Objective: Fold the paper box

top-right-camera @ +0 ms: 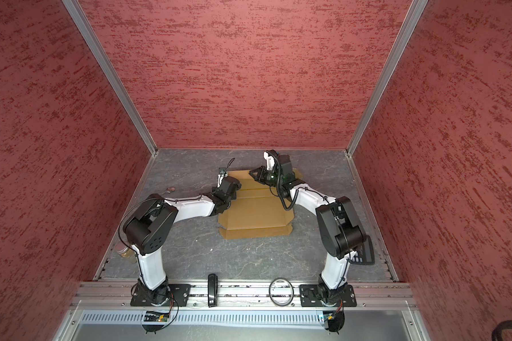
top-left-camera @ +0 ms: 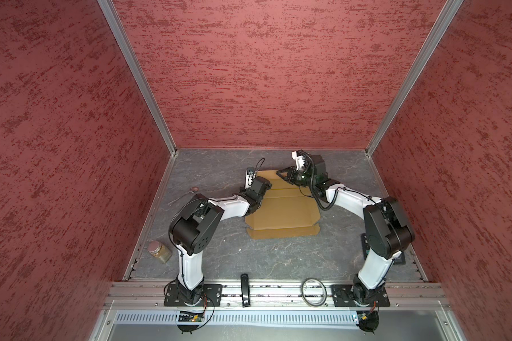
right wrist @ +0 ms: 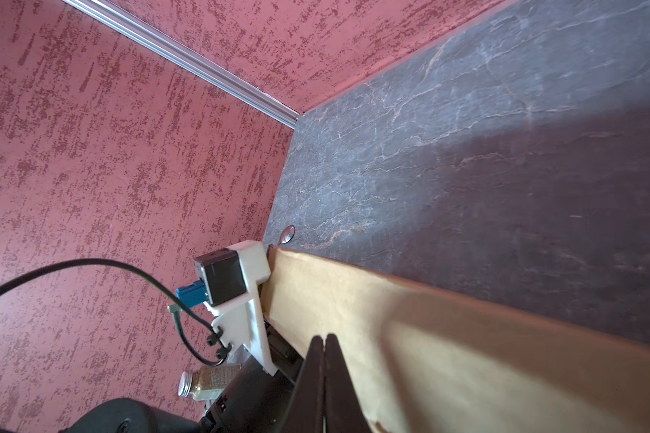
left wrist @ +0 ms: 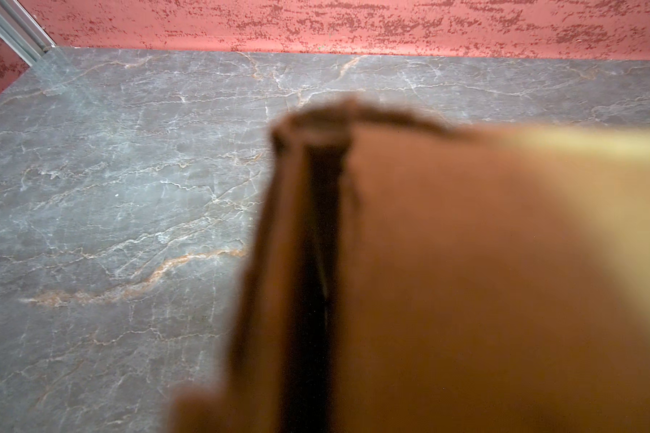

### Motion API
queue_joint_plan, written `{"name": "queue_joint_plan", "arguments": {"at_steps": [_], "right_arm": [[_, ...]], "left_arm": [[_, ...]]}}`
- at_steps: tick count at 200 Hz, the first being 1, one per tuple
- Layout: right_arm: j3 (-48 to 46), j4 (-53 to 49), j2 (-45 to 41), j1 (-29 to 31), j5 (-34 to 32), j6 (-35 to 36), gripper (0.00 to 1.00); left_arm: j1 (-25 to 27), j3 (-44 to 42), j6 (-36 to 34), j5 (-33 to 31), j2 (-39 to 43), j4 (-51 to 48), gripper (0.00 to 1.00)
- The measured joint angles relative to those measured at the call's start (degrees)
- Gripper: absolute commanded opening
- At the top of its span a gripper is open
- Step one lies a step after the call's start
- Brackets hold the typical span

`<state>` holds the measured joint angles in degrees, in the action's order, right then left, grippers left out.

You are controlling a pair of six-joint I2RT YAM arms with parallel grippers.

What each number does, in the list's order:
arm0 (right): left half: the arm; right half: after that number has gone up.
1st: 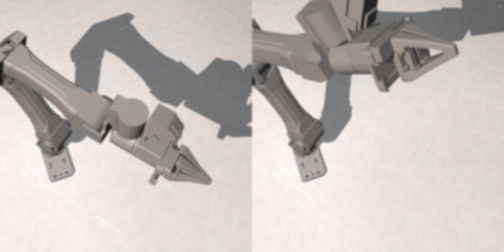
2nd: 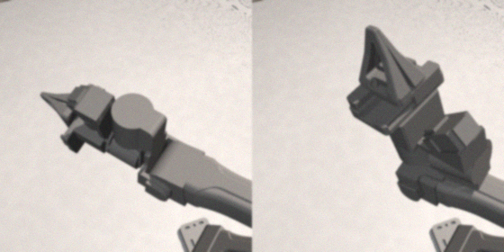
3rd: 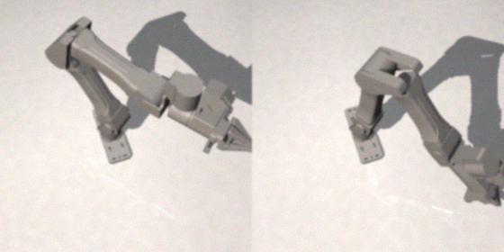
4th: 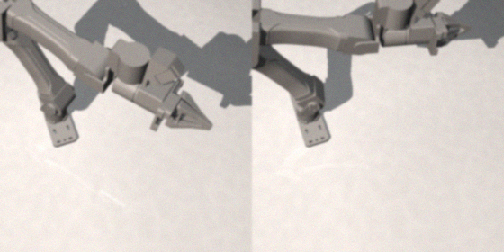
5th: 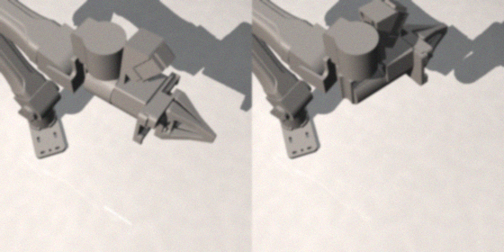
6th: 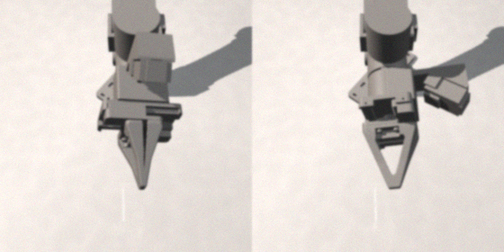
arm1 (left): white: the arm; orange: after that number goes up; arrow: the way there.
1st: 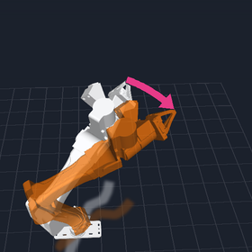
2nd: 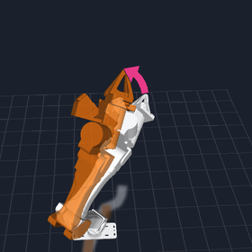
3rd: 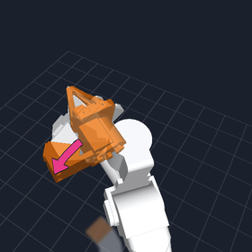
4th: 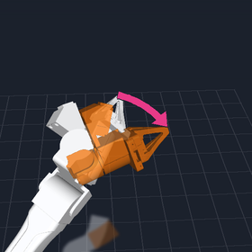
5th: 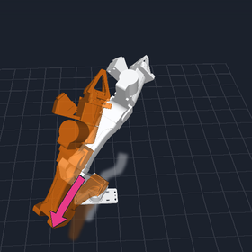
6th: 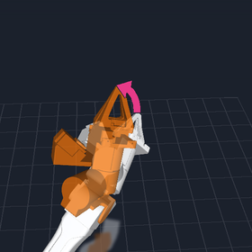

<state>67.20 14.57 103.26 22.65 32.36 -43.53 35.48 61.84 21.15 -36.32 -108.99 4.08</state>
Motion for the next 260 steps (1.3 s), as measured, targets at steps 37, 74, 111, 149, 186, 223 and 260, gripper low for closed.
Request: {"name": "queue_joint_plan", "arguments": {"at_steps": [37, 74, 111, 149, 186, 223, 260], "right_arm": [[0.0, 0.3, 0.3, 0.0, 0.0, 0.0, 0.06], [-0.2, 0.4, 0.3, 0.0, -0.1, 0.0, 0.05], [-0.3, 0.5, 0.3, 0.0, -0.3, -0.1, 0.05], [-0.5, 0.5, 0.5, 0.0, -0.5, -0.1, 0.05], [-0.6, 0.6, 0.6, 0.0, -0.5, -0.2, 0.06], [-0.6, 0.6, 0.6, 0.0, -0.6, -0.2, 0.07], [-0.6, 0.6, 0.6, 0.0, -0.7, -0.2, 0.07]], "left_arm": [[0.0, 0.4, -0.1, -0.7, -0.5, 0.3, 0.34], [0.0, 0.4, 0.0, -1.0, -0.6, 0.4, 0.36], [0.0, 0.4, 0.0, -1.0, -0.6, 0.5, 0.21], [0.0, 0.4, 0.0, -0.7, -0.6, 0.8, 0.14], [0.0, 0.3, 0.1, -0.6, -0.6, 1.0, 0.28], [-0.1, -0.7, 0.0, 0.2, -0.4, 2.6, 0.37], [-0.3, -2.7, 0.0, 1.7, 0.4, 5.3, 0.41]]}}
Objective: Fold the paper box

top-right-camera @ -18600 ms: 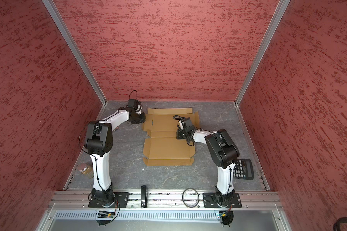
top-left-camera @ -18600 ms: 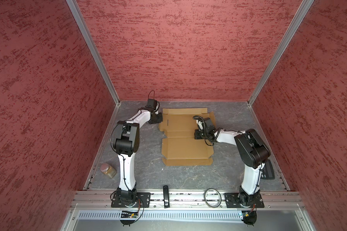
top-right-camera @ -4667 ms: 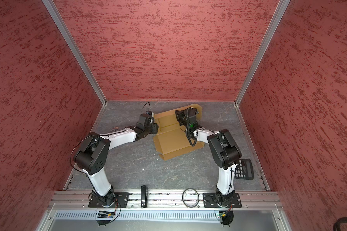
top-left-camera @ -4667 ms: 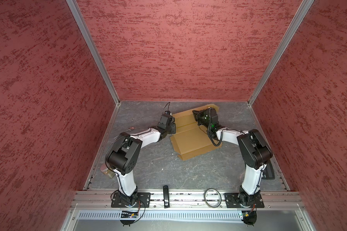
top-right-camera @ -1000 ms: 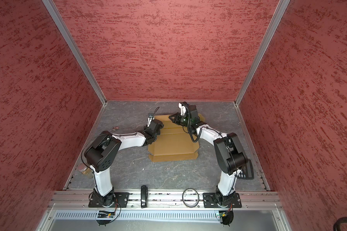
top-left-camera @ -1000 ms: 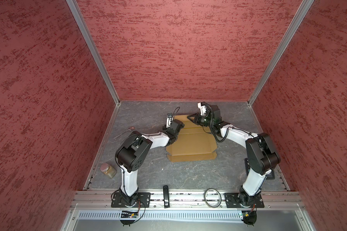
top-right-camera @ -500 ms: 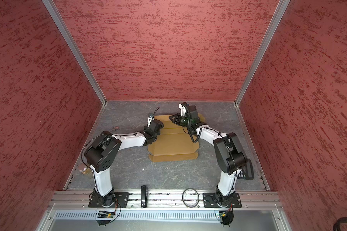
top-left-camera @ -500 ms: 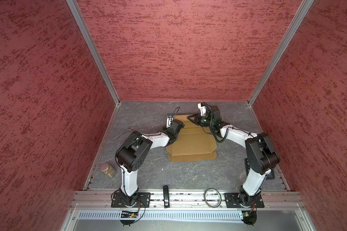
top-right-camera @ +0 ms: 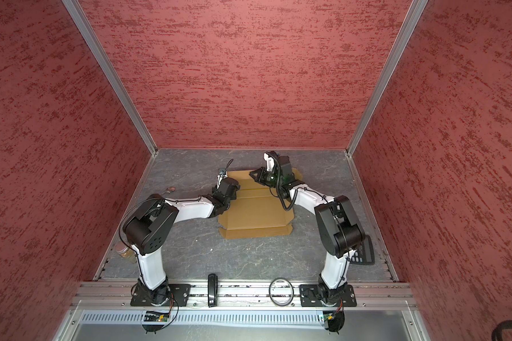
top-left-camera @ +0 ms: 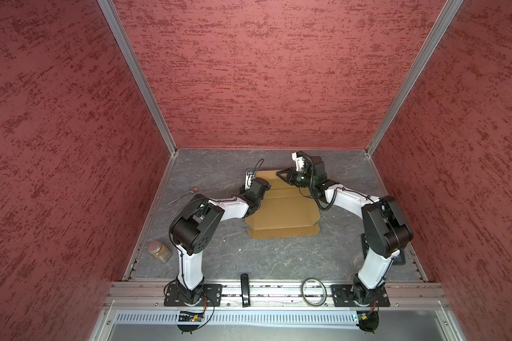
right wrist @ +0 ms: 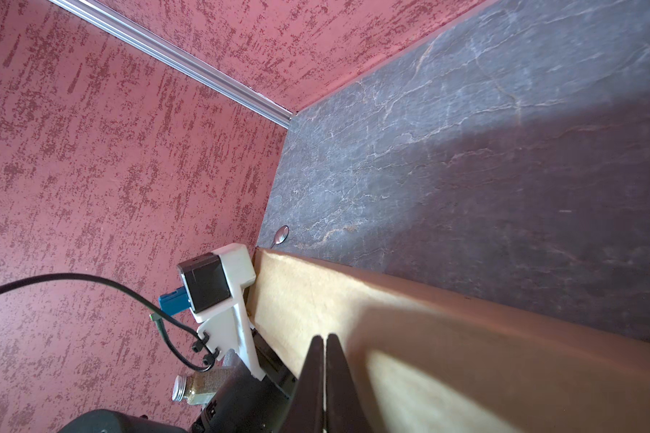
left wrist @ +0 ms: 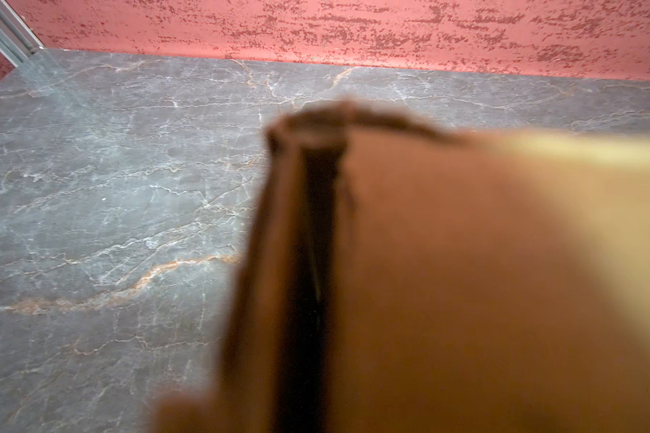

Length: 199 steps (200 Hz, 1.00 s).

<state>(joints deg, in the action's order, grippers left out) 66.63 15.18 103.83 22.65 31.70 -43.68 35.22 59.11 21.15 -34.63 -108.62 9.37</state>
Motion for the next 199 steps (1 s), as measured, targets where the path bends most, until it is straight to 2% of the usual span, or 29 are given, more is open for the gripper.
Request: {"name": "queue_joint_plan", "arguments": {"at_steps": [74, 139, 178, 199], "right_arm": [[0.0, -0.2, 0.0, 0.0, -0.6, 0.0, 0.07], [0.0, -0.5, 0.0, 0.0, -1.5, 0.0, 0.07], [0.1, -0.5, 0.0, 0.0, -1.6, 0.0, 0.07], [0.1, -0.5, 0.0, 0.0, -1.6, 0.0, 0.08]], "left_arm": [[-0.9, -6.5, 0.1, 3.1, 2.9, 7.8, 0.5], [-1.2, -6.7, -0.5, 4.9, 2.9, 9.2, 0.57], [-1.2, -7.1, -1.2, 5.0, 2.9, 10.0, 0.66], [-1.2, -7.6, -1.6, 5.0, 3.2, 10.2, 0.68]]}}
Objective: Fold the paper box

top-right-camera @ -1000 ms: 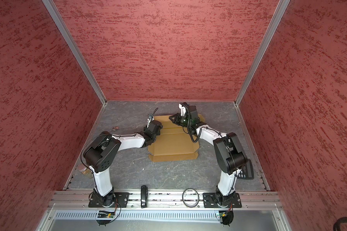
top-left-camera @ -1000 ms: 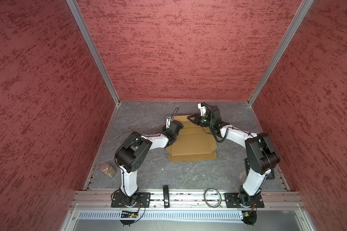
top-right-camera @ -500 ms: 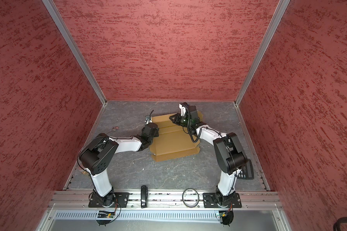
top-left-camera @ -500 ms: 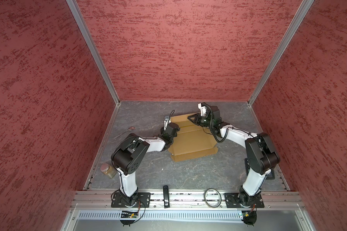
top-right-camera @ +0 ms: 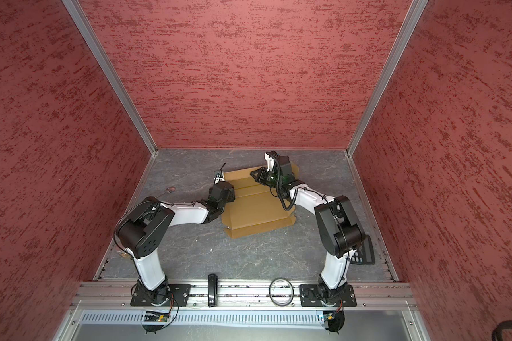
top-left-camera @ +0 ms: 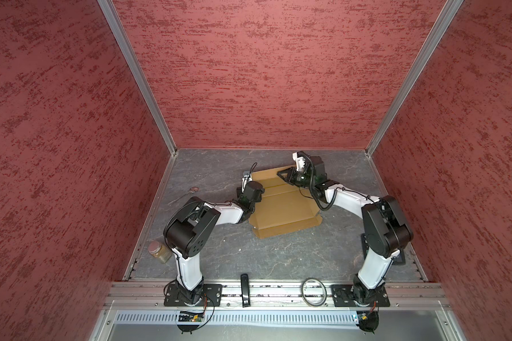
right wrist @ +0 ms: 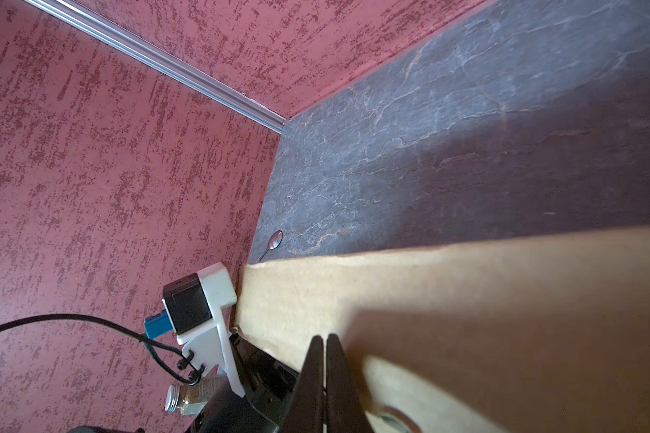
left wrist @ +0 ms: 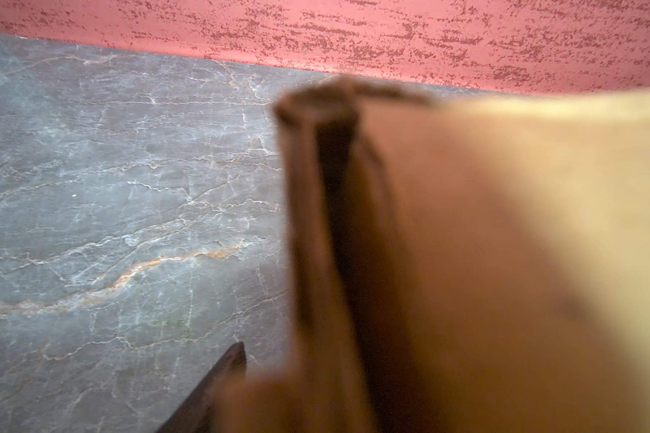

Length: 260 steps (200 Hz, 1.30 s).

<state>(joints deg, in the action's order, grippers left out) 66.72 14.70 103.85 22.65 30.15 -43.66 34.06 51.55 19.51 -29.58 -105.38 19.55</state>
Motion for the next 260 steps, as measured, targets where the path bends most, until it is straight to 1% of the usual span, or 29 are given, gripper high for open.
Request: {"name": "queue_joint_plan", "arguments": {"at_steps": [31, 101, 114, 148, 186, 205, 260], "right_arm": [[0.4, -0.1, 0.1, 0.0, 0.0, 0.0, 0.08], [1.4, -0.6, 0.2, 0.0, 0.0, 0.0, 0.09], [1.8, -0.6, 0.2, 0.0, 0.0, 0.0, 0.09], [2.5, -0.9, 0.2, 0.0, 0.0, 0.0, 0.1], [3.5, -1.2, 0.2, 0.0, 0.0, 0.2, 0.11], [3.5, -1.3, 0.2, 0.0, 0.0, 0.3, 0.12], [3.7, -3.1, -0.5, 0.0, -0.6, 1.7, 0.13]], "left_arm": [[0.0, -1.4, -0.5, 0.0, 0.6, 1.2, 0.68], [0.1, -4.9, -2.9, -0.1, 1.1, 7.8, 0.68], [0.1, -5.0, -3.4, -0.1, 1.1, 8.2, 0.64], [0.1, -4.9, -4.7, -0.3, 1.1, 8.8, 0.48], [0.1, -4.4, -5.5, -0.3, 1.1, 8.9, 0.38], [-0.1, -4.1, -5.9, -0.2, 1.1, 8.9, 0.37], [-1.4, -1.9, -6.3, 1.1, 0.3, 8.0, 0.37]]}}
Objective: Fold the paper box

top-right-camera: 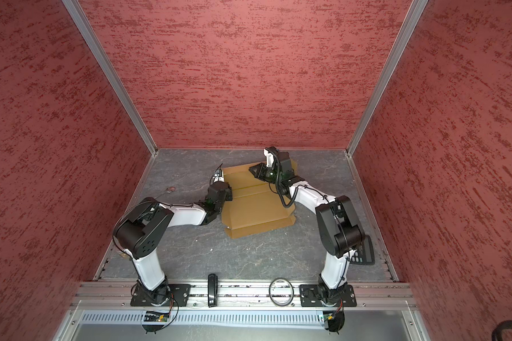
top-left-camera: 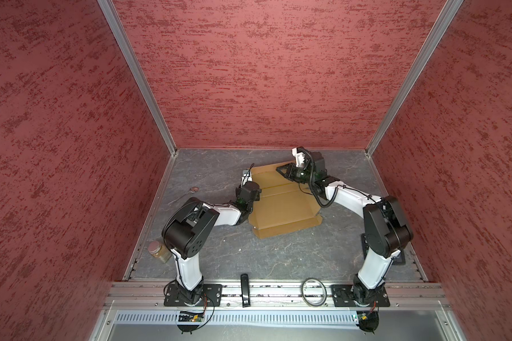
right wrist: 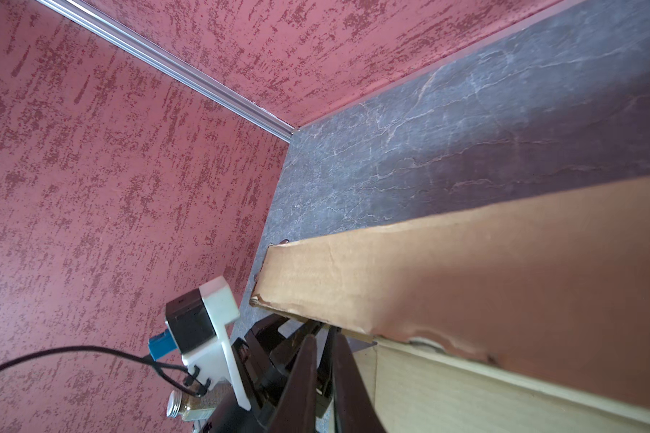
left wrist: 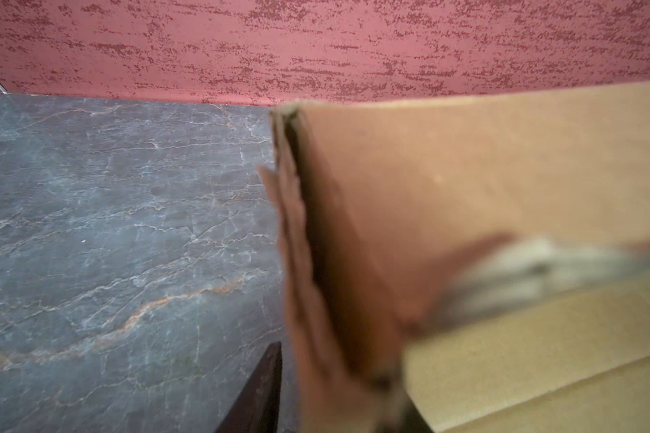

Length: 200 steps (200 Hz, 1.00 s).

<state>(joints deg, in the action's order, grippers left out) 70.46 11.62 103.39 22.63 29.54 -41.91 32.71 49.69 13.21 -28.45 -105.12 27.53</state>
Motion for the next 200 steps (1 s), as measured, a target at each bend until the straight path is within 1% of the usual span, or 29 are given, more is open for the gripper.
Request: {"name": "queue_joint_plan", "arguments": {"at_steps": [19, 72, 96, 150, 200], "right_arm": [[0.0, -1.0, -1.2, -0.2, -0.4, 0.6, 0.13], [-0.9, -1.2, -5.3, -1.3, -1.0, 1.9, 0.13], [-2.4, -1.3, -6.5, -1.8, -1.5, 2.6, 0.14], [-8.2, -1.6, -10.2, -5.0, -2.0, 3.9, 0.16], [-12.6, -2.6, -16.4, -9.5, -4.8, 5.6, 0.23]], "left_arm": [[-0.4, 1.2, 0.0, 0.3, -0.4, -1.4, 0.36], [-1.5, 2.7, 0.6, 1.6, -0.9, -4.6, 0.23], [-1.6, 2.8, 0.8, 1.8, -1.1, -5.0, 0.2], [-2.1, 2.8, 0.9, 2.9, -1.1, -5.1, 0.14], [-2.7, 3.2, 0.8, 3.8, -1.5, -5.0, 0.12]]}}
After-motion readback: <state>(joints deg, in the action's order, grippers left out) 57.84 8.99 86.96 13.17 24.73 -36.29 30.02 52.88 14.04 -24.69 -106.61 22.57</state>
